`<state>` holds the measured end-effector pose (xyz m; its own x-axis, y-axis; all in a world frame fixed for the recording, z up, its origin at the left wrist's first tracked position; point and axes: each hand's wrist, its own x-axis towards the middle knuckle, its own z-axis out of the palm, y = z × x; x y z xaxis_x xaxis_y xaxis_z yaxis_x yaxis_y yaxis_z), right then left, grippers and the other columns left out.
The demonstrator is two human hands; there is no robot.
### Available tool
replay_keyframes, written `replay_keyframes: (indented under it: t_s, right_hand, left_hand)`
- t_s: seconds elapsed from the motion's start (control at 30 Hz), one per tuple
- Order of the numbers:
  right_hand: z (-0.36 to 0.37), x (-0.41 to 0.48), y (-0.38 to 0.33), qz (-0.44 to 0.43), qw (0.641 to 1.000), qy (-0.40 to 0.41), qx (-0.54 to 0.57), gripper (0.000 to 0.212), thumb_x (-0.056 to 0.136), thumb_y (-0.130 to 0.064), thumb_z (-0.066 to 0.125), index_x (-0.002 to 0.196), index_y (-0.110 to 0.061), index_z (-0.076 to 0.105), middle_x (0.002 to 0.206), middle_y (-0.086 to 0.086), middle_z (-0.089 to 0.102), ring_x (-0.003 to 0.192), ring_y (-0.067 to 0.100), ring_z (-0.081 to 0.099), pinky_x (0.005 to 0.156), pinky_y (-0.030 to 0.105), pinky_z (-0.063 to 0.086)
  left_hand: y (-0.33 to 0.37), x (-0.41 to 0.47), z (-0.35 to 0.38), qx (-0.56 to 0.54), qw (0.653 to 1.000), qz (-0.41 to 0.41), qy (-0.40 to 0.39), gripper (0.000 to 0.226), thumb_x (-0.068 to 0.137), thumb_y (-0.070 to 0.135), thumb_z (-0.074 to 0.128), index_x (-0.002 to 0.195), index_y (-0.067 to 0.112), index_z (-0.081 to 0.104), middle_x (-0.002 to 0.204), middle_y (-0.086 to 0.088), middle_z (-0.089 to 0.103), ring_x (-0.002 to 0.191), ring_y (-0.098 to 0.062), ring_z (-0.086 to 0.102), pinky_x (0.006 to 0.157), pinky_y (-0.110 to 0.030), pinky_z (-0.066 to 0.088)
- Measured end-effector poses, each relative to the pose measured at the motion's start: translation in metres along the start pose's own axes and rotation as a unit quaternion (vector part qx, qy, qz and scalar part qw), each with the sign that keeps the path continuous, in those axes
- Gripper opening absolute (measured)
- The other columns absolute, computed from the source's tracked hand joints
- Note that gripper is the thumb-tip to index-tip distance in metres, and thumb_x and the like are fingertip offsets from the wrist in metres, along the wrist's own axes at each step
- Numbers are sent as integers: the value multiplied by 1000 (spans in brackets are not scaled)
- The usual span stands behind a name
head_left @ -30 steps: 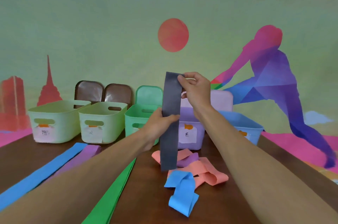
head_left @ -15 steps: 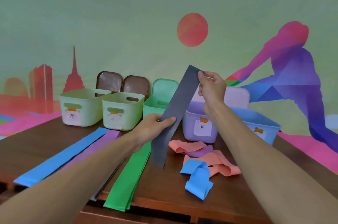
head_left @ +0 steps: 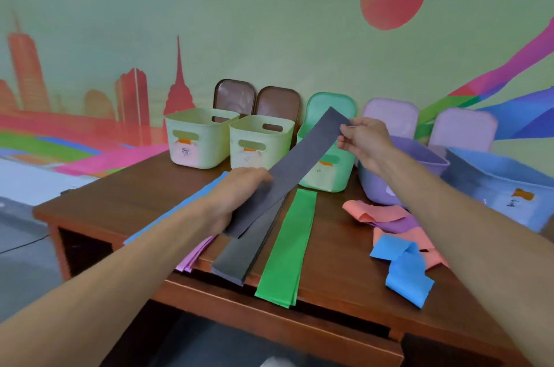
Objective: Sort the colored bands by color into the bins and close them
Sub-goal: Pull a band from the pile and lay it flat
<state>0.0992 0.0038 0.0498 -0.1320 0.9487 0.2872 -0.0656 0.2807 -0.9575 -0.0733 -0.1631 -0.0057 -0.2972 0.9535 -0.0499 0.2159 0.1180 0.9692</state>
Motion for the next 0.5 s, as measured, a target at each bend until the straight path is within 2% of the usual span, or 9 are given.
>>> replay_keyframes:
  t_s: [0.07, 0.17, 0.23, 0.3, 0.37, 0.5]
  right_hand:
    - [12, 5, 16, -16, 994, -6, -111, 18, 90, 4, 56, 81, -10, 51, 67, 8, 54, 54, 14, 50, 45, 19, 48]
    - [29, 15, 41, -45, 964, -18, -260, 14, 86, -4, 64, 80, -14, 56, 62, 5, 58, 50, 13, 52, 48, 22, 45]
    - [40, 23, 57, -63, 944, -29, -323, 14, 85, -10, 67, 78, -18, 58, 66, 1, 60, 57, 12, 54, 55, 22, 45]
    - [51, 29, 74, -81, 916, -54, -389, 12, 84, -15, 69, 78, -18, 59, 74, 0, 62, 73, 15, 58, 69, 27, 48]
    - [61, 30, 94, -86, 886, -85, -447, 8, 84, -17, 69, 81, -19, 61, 80, 1, 63, 85, 19, 60, 80, 31, 50]
    - [77, 30, 125, -82, 863, -105, -487, 4, 85, -20, 67, 83, -21, 63, 91, 6, 69, 91, 23, 63, 84, 39, 52]
  left_hand:
    - [-10, 2, -7, -22, 999, -37, 1, 10, 76, 21, 49, 70, 16, 56, 72, -8, 57, 69, -24, 51, 65, -31, 36]
    - [-27, 10, -17, -5, 998, -54, -18, 21, 80, 10, 48, 60, 18, 50, 65, -5, 53, 63, -22, 50, 58, -24, 36]
    - [-35, 13, -22, -3, 997, -75, -33, 21, 83, 9, 51, 64, 18, 53, 68, -7, 56, 62, -22, 55, 54, -21, 44]
    - [-40, 14, -27, -13, 994, -89, -56, 17, 86, 7, 52, 73, 15, 57, 71, -9, 58, 58, -20, 56, 46, -19, 46]
    - [-45, 16, -30, -8, 993, -97, -73, 9, 88, 7, 54, 86, 13, 60, 77, -10, 61, 60, -18, 58, 45, -18, 48]
    - [-55, 18, -35, 25, 990, -114, -79, 18, 89, 15, 61, 106, 12, 62, 84, -5, 65, 66, -12, 62, 51, -18, 51]
